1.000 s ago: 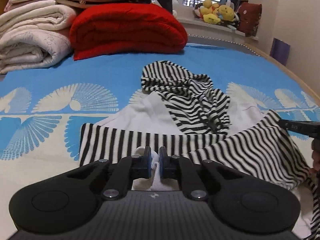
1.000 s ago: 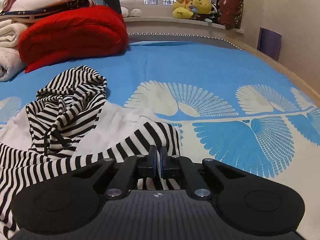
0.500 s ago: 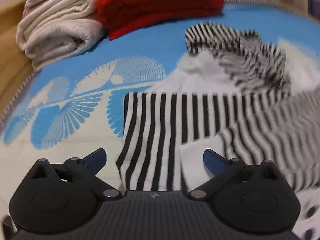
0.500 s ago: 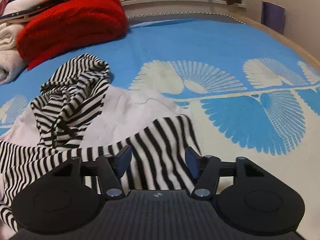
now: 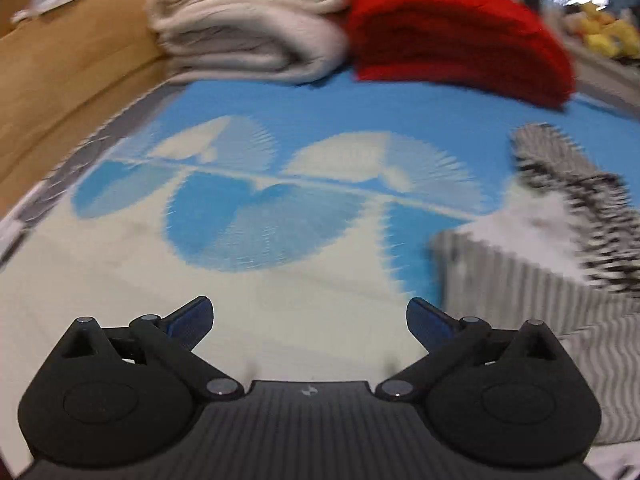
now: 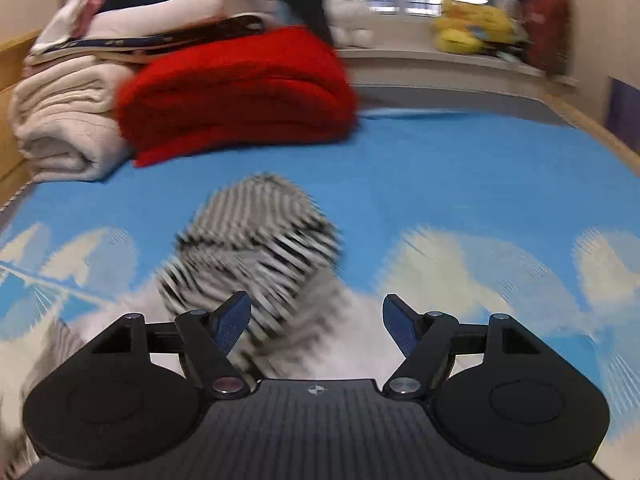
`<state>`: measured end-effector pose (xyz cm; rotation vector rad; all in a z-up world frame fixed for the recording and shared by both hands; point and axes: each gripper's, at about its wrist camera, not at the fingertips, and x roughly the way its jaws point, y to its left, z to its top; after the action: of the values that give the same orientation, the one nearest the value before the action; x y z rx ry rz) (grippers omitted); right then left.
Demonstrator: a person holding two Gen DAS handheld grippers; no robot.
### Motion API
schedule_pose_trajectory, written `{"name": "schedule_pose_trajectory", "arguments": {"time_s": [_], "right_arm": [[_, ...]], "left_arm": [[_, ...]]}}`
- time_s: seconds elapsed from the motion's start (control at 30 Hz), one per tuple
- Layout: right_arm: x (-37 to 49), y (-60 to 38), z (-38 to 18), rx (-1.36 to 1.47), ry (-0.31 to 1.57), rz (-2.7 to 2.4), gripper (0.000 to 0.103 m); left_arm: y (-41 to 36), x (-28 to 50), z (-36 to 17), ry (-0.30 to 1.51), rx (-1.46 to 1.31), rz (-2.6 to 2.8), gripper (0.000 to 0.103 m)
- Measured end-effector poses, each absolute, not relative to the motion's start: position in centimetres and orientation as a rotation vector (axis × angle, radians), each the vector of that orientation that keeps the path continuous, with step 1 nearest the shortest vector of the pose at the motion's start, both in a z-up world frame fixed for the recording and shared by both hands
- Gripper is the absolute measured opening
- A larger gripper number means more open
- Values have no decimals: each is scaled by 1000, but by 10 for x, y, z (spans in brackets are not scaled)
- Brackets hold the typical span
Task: Fold small clothes
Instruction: 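Lift the striped side with the right gripper and fold it toward the hood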
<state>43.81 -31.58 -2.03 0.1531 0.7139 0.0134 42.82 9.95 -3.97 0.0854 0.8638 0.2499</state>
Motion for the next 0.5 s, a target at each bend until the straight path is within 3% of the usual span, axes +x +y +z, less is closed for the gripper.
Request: {"name": "schedule_pose_trajectory", "arguments": {"time_s": [0.1,0.37,0.4,0.43,0.47,0.5], "right_arm": [[518,-294,-30,311,796,71,74],[652,-268,-134,727,953,-172,74],[654,-264,-132,691,876,-191,67],[658,-258,-128,625,828,-200,26],[663,-250,-122,499,815,-207,8],[663,-247,-114,443,795,-222,8]], "left_arm": [[120,432,-48,928,64,260,103],[156,425,-53,956,1,283,103],[157,425,-52,956,-11,284,103],[158,424,-51,958,-27,274,103],[158,424,-51,961,-39,256,103],[157,424,-50,966,-46,242,103]]}}
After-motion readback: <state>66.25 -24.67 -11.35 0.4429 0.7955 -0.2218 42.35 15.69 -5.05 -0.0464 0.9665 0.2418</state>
